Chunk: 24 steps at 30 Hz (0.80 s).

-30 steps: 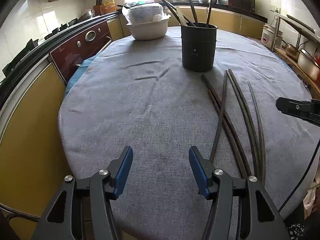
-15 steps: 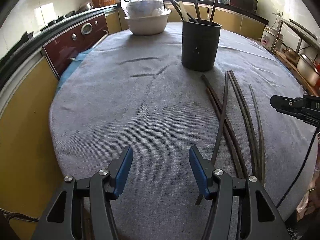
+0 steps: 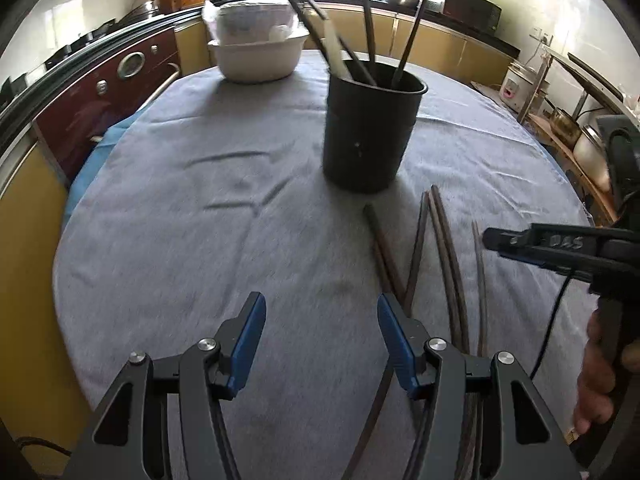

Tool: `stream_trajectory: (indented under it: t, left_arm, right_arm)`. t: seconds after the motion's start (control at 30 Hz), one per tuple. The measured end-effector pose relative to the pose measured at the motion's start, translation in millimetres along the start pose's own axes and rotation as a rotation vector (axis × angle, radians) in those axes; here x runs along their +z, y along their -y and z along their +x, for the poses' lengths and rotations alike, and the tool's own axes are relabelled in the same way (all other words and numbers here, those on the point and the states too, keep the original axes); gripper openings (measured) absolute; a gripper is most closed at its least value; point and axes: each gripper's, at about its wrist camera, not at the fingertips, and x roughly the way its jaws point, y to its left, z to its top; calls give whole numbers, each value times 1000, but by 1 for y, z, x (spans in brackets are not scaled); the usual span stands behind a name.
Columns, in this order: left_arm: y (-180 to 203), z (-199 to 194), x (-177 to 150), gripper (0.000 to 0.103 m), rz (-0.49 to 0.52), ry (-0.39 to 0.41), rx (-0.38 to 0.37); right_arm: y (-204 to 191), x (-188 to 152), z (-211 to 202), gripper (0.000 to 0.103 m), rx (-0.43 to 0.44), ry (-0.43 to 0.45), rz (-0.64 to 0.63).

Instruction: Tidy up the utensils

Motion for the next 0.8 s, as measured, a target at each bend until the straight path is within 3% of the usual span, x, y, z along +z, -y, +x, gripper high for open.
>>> stream_trajectory:
  t: [0.33, 0.43, 0.8]
  left_arm:
    - [21, 31, 41, 59, 108, -90, -99]
    - [24, 39, 47, 59, 128, -117, -112]
    - [49, 49, 53, 59, 169, -149, -144]
  right_arm:
    - [-12, 8, 16, 24, -94, -45, -40]
    - [-17, 6, 18, 12, -129, -35, -90]
    - [6, -3, 6, 9, -90, -11, -70]
